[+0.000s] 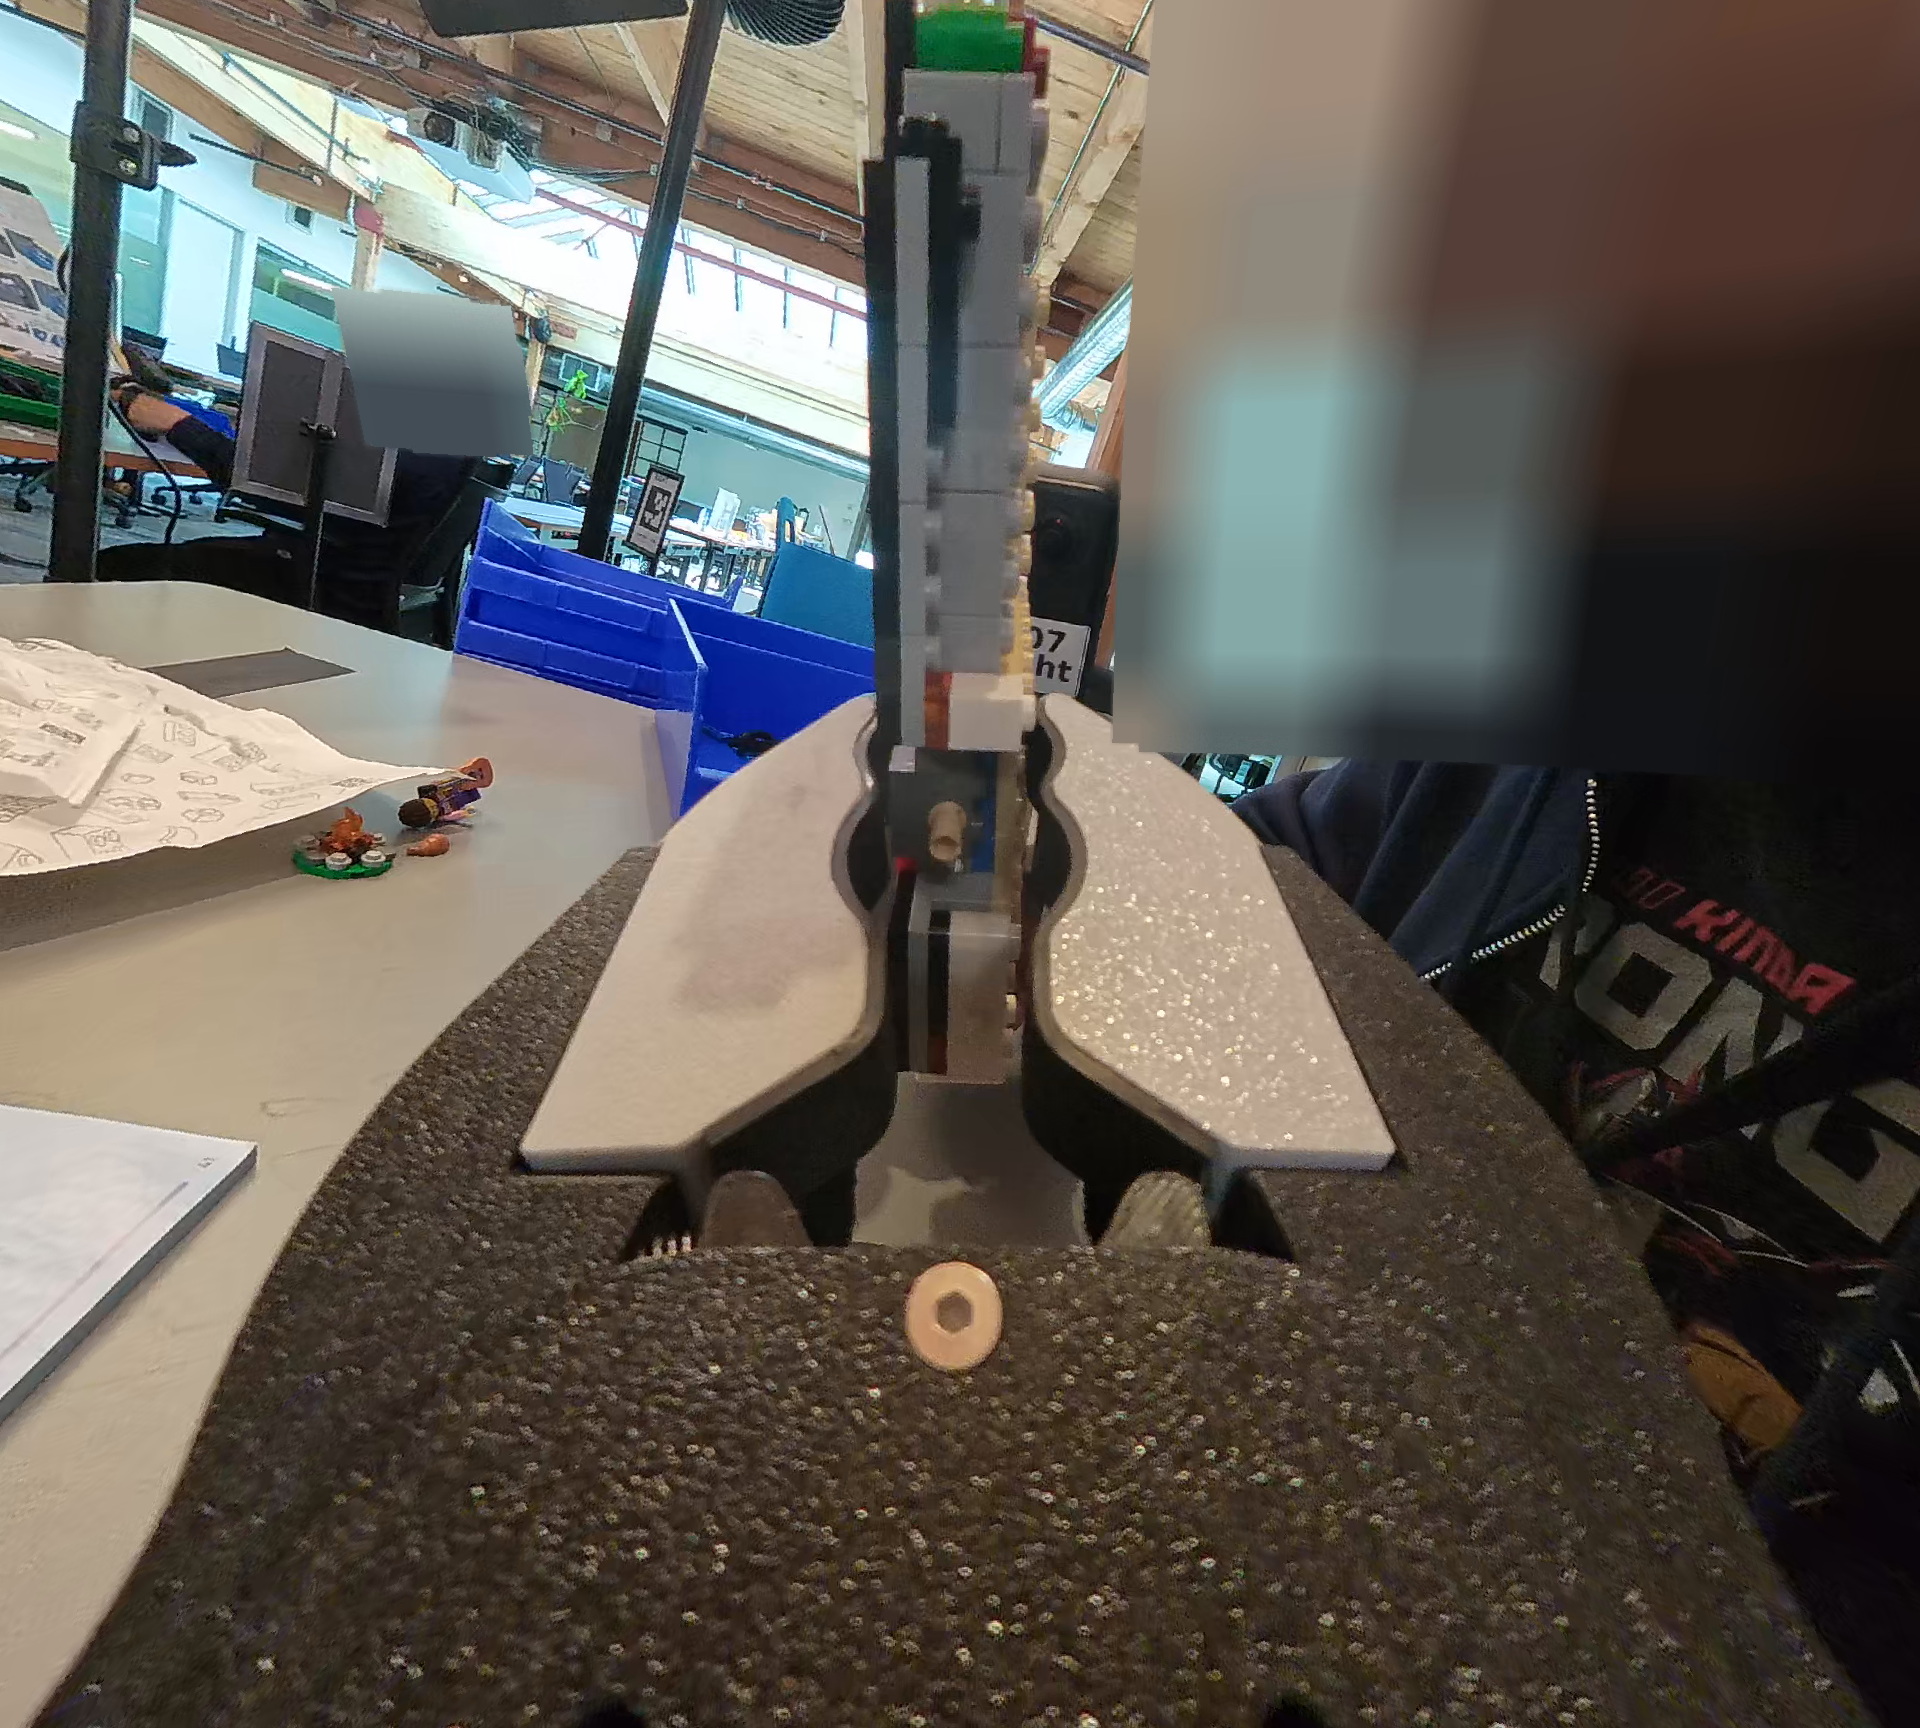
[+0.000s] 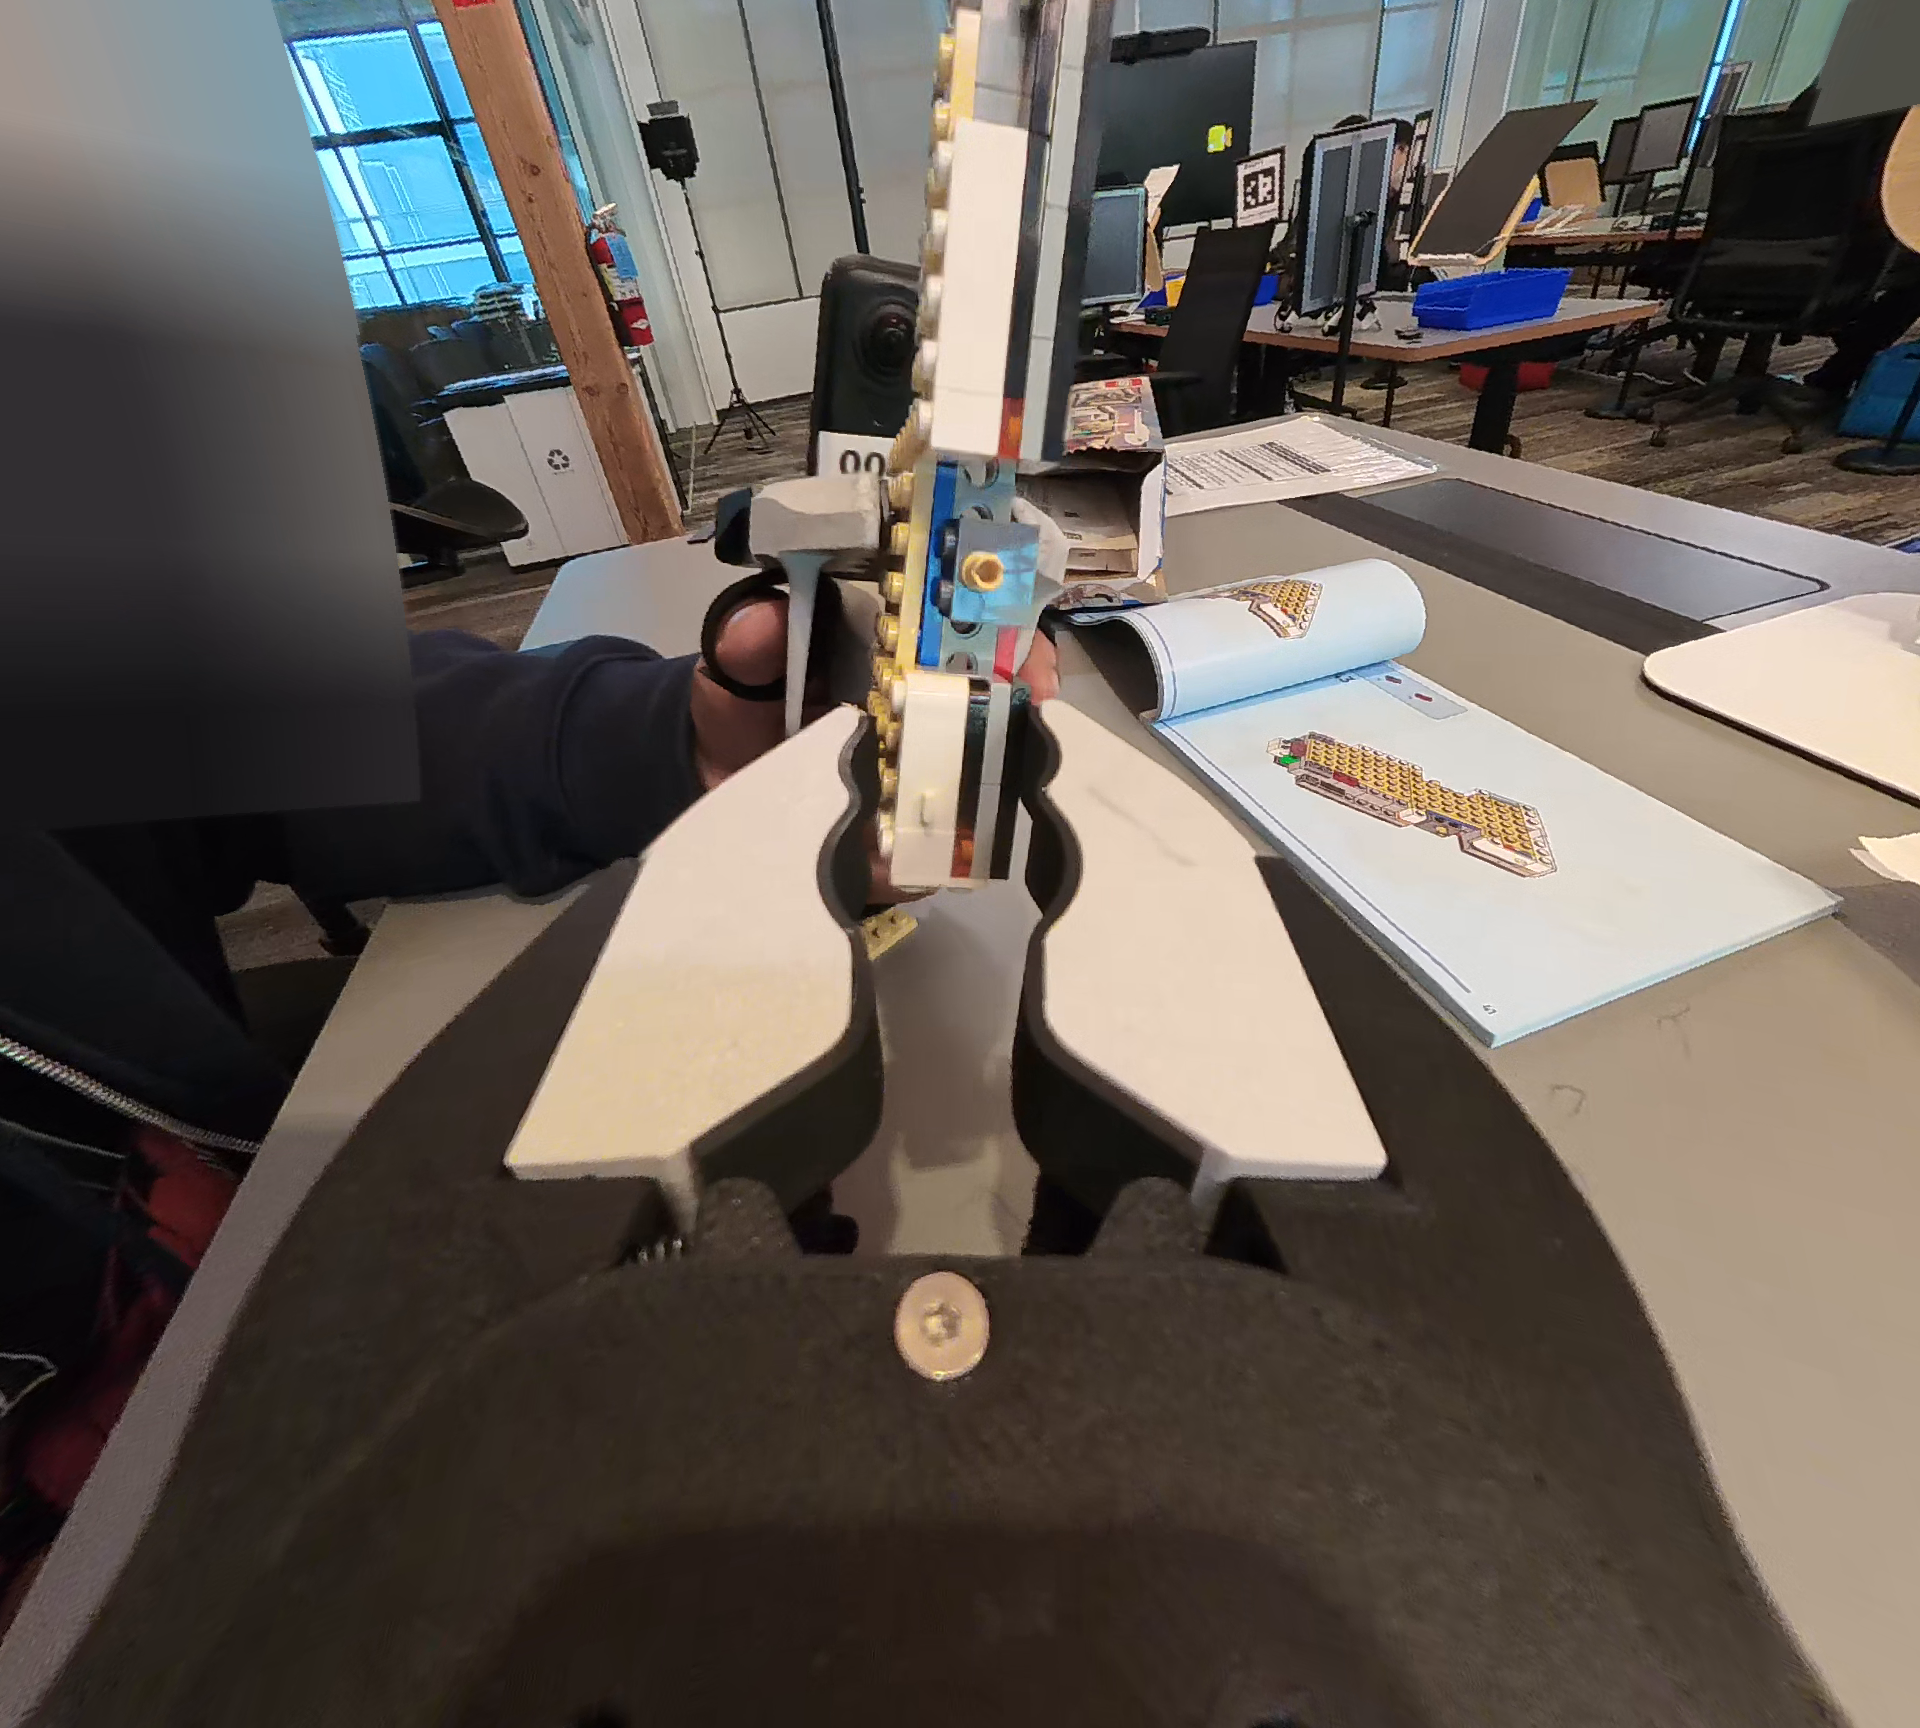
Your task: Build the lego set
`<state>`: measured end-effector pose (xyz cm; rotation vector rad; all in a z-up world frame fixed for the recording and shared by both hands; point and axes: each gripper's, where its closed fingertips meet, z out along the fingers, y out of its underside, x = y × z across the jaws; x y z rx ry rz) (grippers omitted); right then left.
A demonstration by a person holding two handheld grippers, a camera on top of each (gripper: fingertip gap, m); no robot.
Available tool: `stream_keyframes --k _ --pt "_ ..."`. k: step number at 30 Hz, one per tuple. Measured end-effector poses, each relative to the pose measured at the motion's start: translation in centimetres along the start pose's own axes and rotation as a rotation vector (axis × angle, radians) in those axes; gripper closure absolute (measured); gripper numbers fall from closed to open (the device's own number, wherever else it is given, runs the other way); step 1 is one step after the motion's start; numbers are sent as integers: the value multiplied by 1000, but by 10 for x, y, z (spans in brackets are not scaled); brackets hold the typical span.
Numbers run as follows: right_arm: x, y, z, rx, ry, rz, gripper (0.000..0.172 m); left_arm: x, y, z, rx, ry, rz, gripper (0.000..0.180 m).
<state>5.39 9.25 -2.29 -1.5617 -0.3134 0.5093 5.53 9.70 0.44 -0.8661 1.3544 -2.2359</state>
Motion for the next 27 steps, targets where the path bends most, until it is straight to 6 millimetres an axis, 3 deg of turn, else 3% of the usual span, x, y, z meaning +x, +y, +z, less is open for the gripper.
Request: stream_keyframes --k 7,13,16,27 --pt "-1 -5 -2 48 -30 45 145 -2 1 0 -4 12 -86 157" --pt "0 -7 -3 73 -38 78 148 -3 23 4 -195 -40 -12 141" --pt "-1 -9 -4 84 -55 89 148 -5 23 4 -193 -53 11 151" --pt "-4 -11 -4 82 -39 25 146 2 20 2 -174 -10 70 155"
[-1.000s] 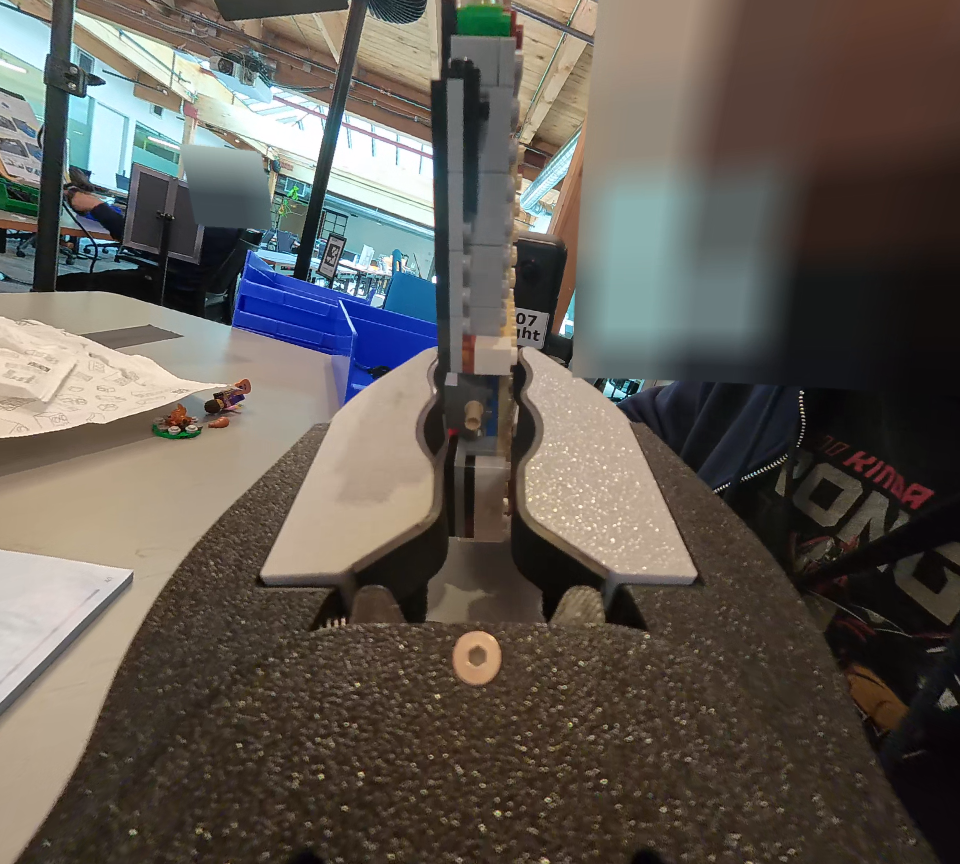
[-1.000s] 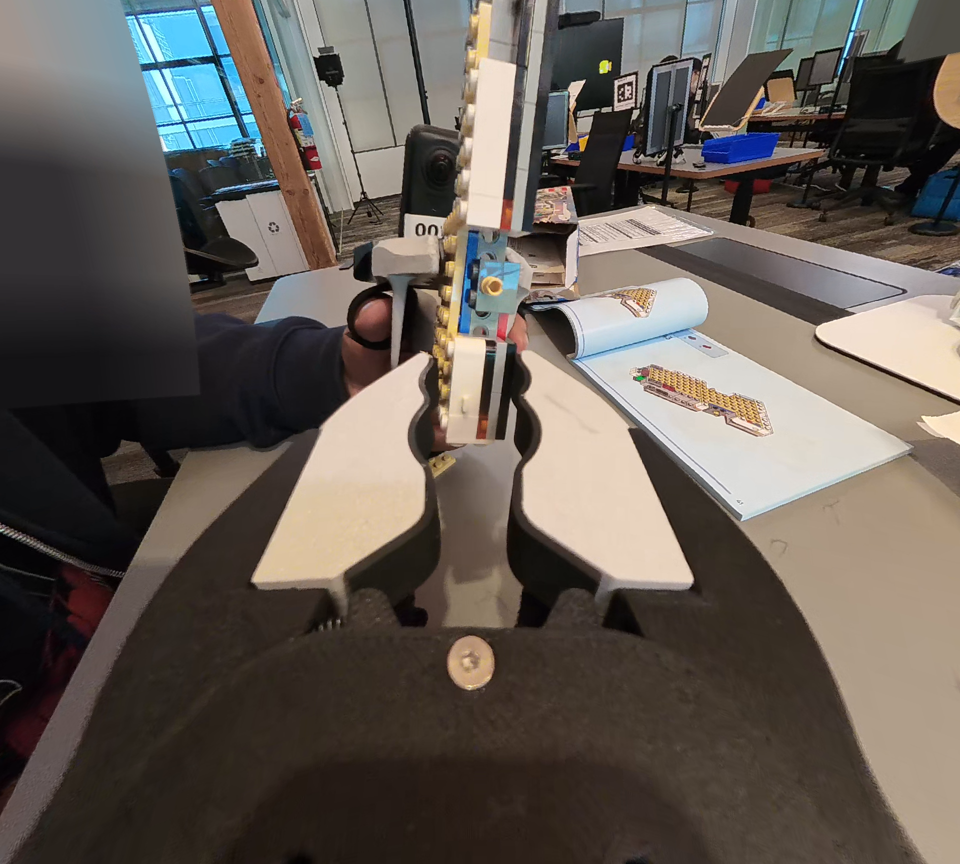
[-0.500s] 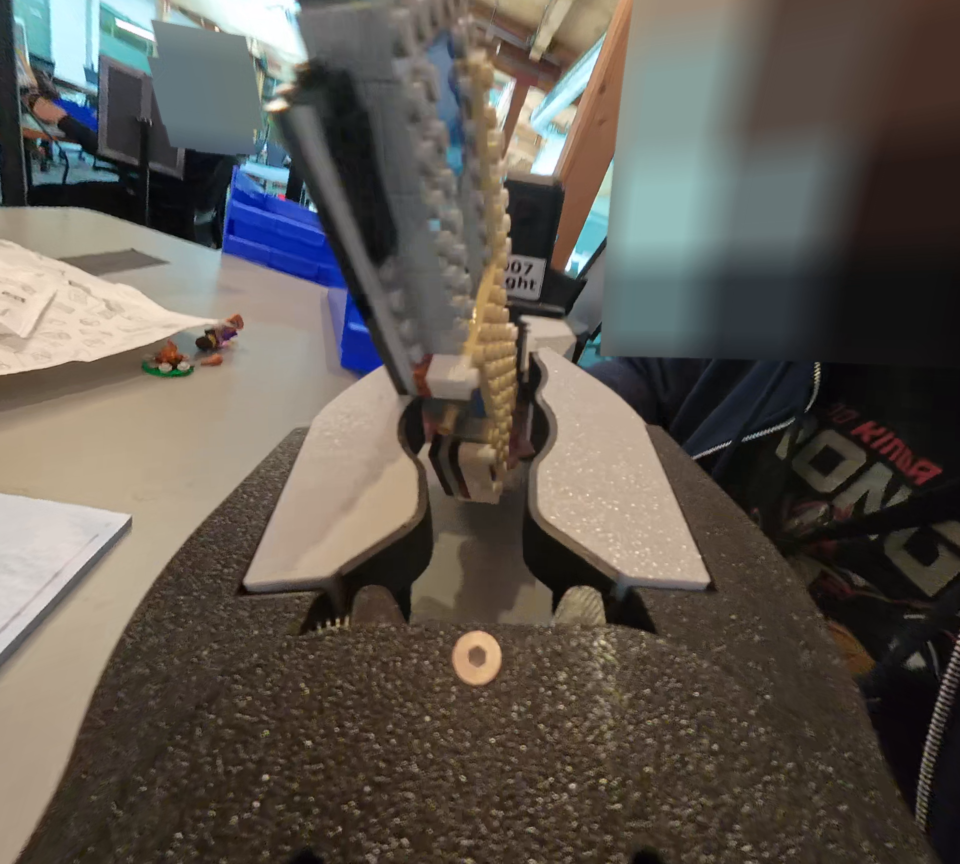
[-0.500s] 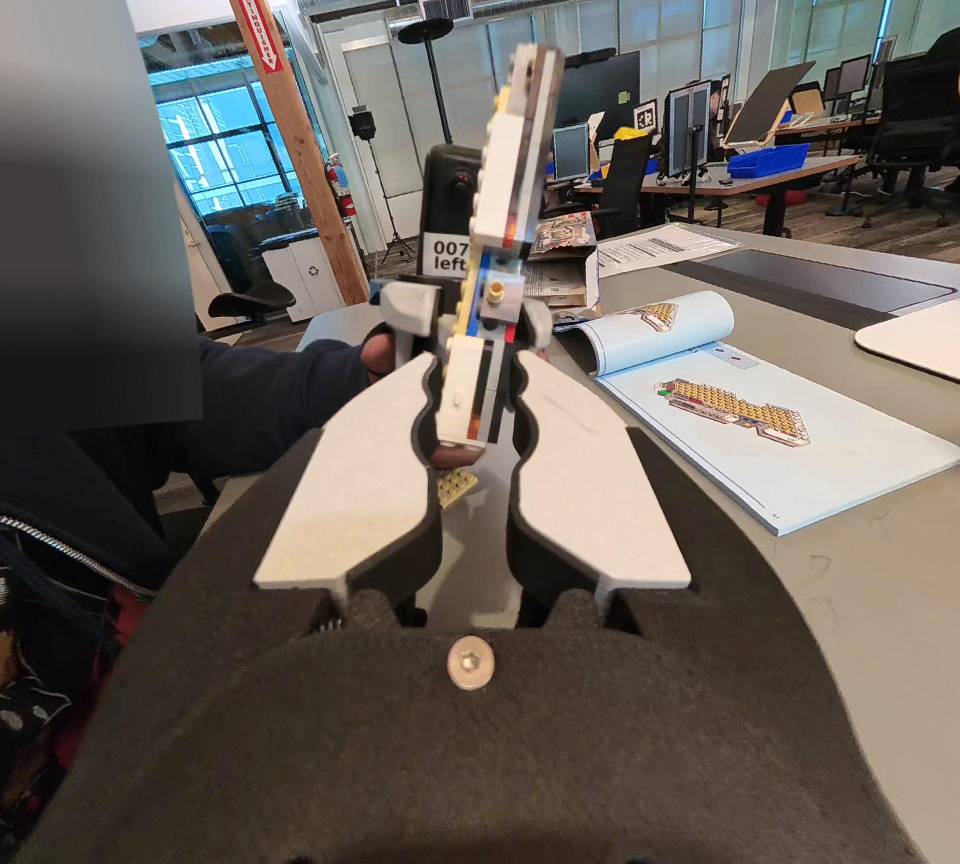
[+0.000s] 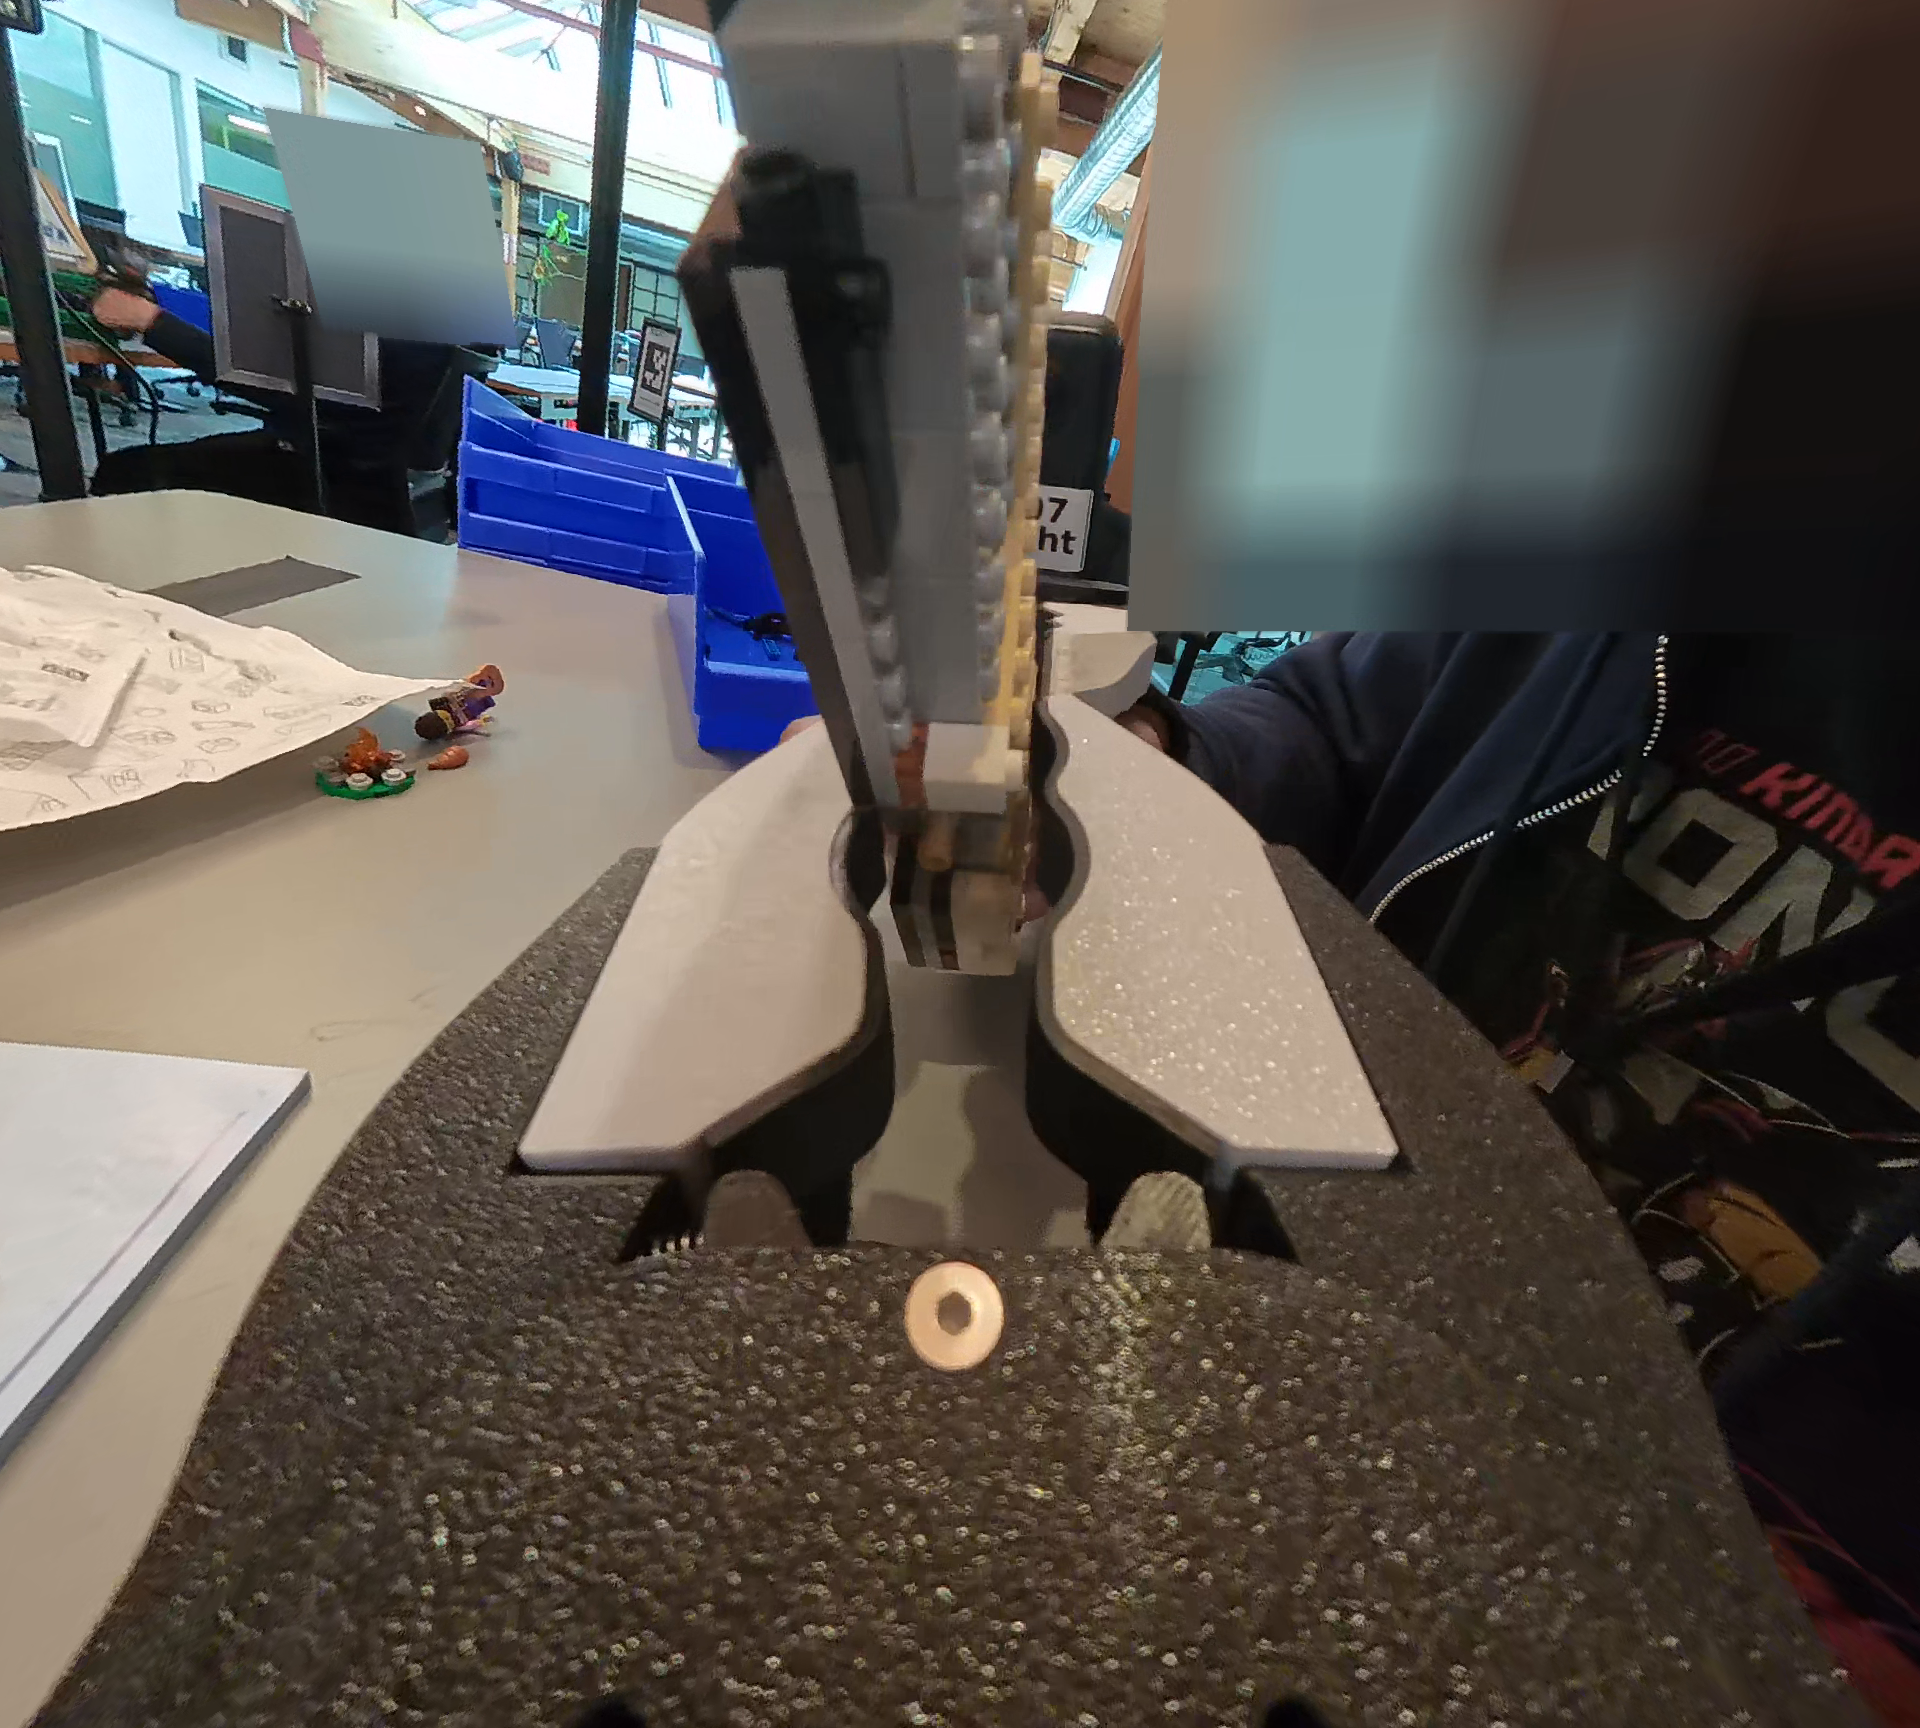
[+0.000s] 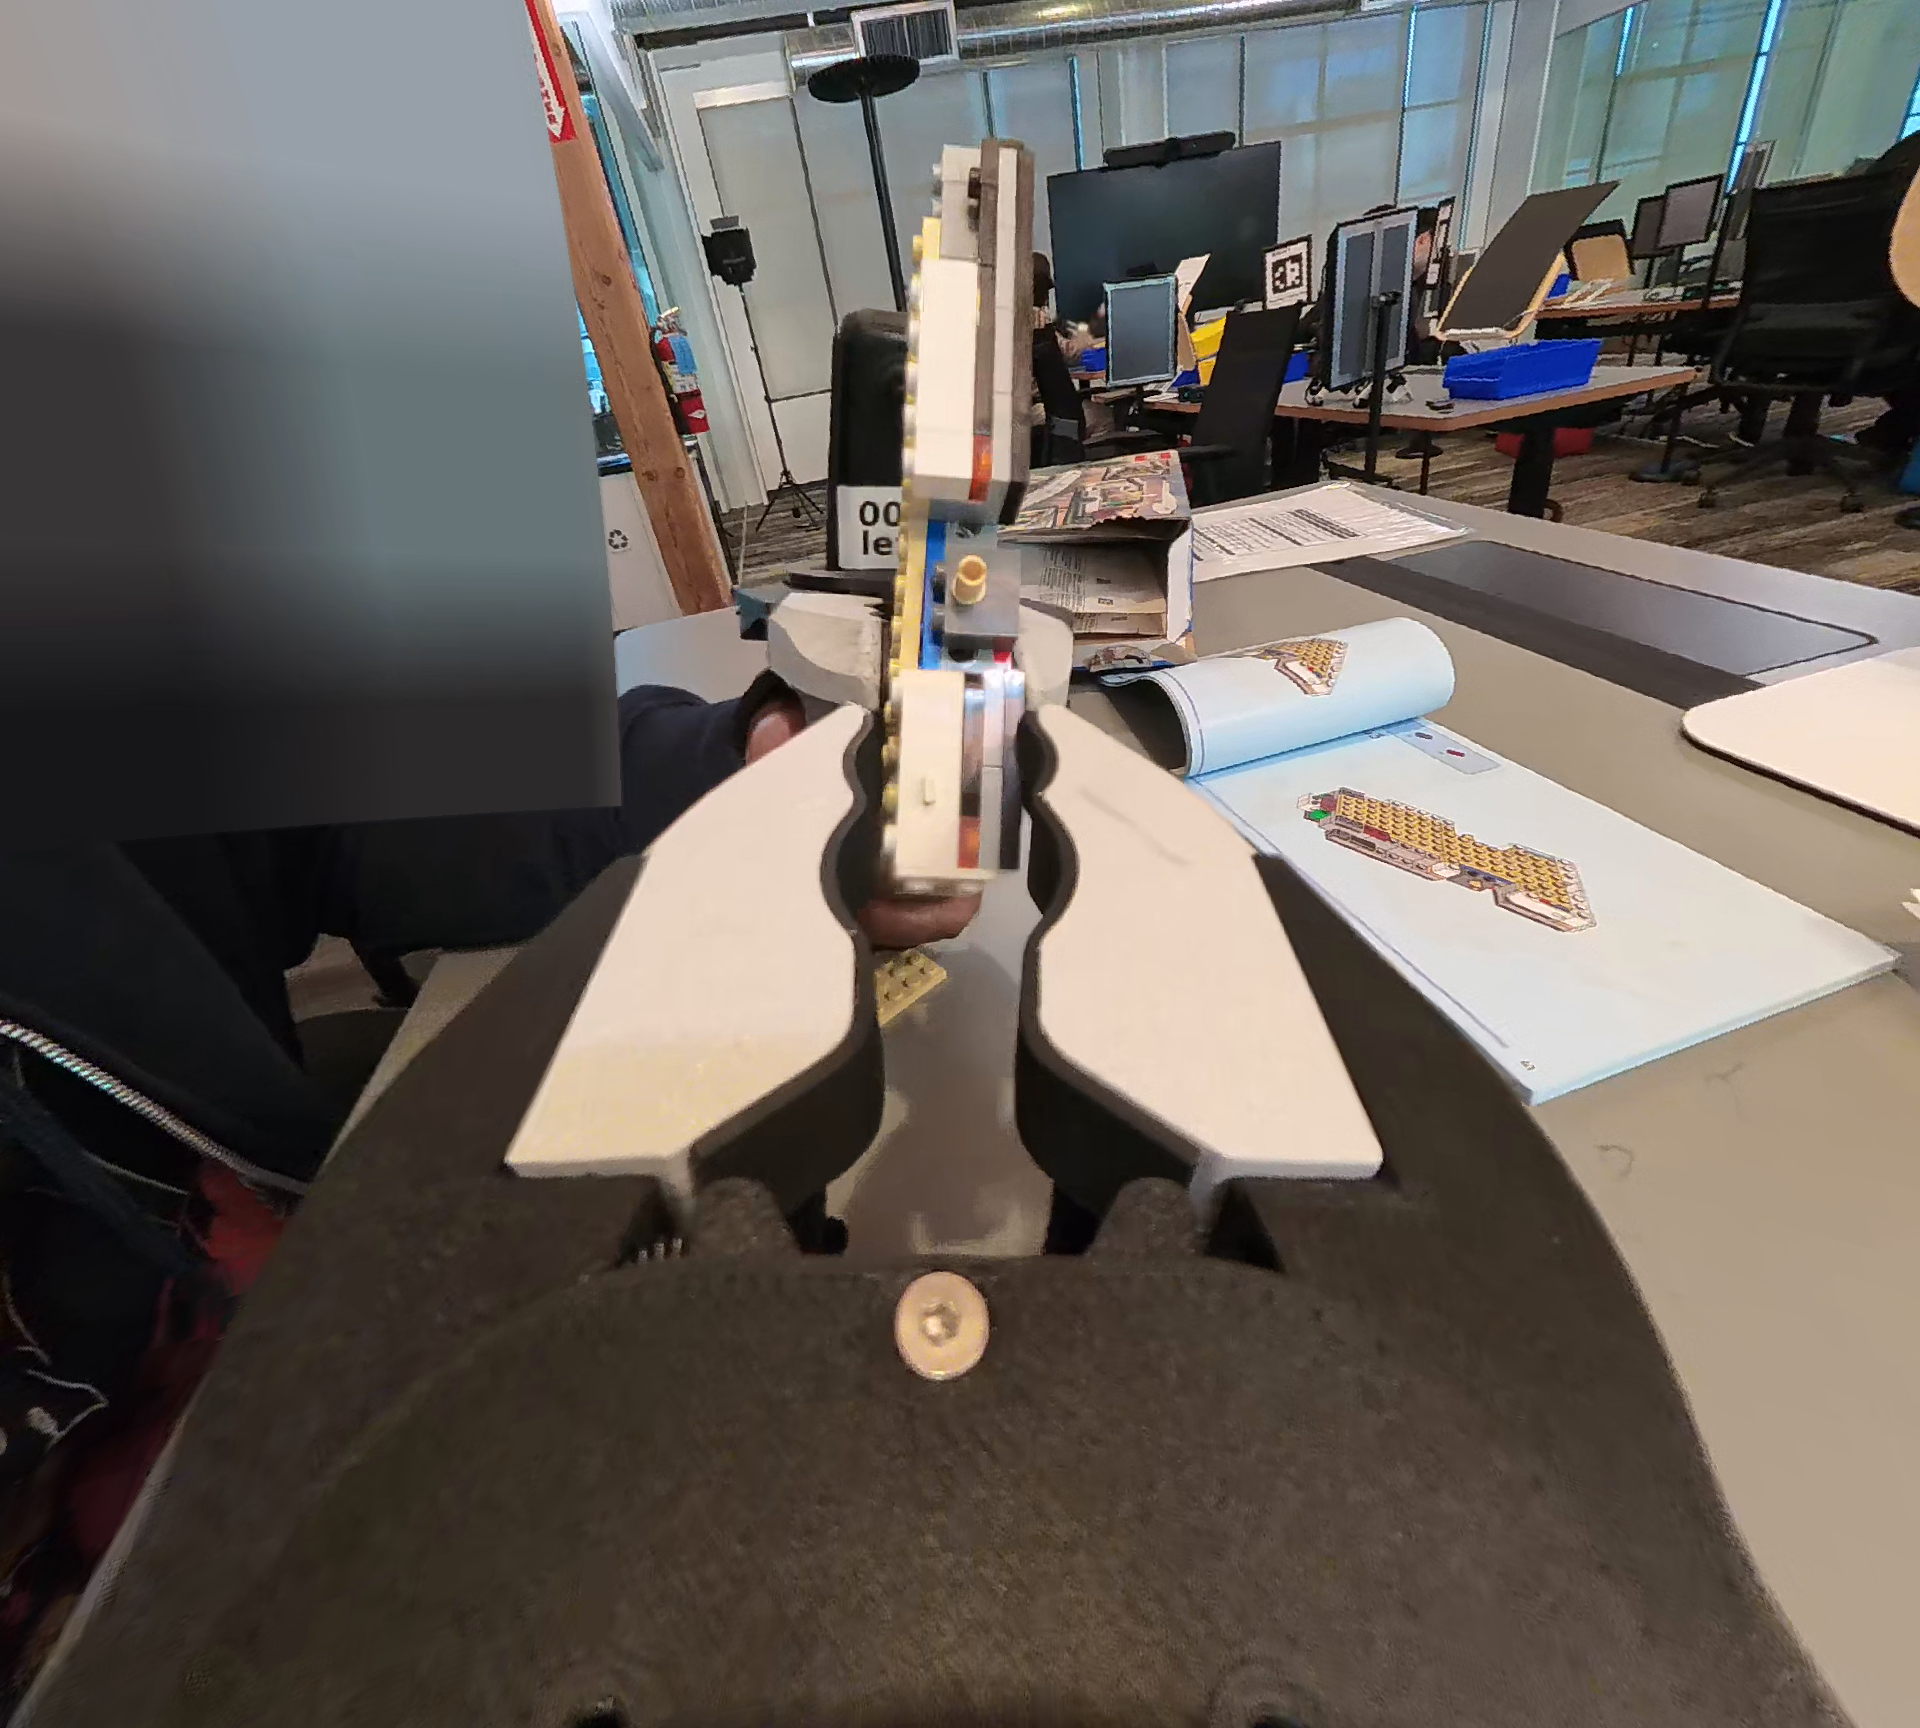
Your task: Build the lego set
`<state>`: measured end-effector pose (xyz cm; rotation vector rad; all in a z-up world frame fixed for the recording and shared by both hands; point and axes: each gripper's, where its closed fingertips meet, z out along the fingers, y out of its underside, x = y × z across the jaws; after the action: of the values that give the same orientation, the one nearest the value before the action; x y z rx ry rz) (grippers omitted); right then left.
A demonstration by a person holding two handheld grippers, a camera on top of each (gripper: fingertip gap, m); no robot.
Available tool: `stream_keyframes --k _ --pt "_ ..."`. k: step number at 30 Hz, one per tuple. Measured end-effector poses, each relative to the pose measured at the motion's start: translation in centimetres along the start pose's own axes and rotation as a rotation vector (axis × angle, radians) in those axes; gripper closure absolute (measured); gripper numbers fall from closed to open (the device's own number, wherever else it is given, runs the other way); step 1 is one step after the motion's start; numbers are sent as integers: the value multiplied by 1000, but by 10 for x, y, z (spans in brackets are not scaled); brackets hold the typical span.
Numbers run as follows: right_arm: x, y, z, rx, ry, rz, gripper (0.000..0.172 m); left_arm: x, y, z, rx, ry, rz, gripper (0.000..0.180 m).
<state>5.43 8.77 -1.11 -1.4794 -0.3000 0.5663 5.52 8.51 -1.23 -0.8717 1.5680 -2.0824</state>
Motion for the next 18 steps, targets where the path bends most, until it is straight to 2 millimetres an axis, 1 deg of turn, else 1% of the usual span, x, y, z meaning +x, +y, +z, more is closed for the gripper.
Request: stream_keyframes --k 6,12,18 --pt "2 -3 -2 4 29 -53 144 0 -7 -3 30 -17 41 156" --pt "3 0 0 -20 66 -119 143 0 2 2 -28 -26 44 156" --pt "2 0 -1 -23 34 -104 145 2 3 2 -18 -7 7 156"
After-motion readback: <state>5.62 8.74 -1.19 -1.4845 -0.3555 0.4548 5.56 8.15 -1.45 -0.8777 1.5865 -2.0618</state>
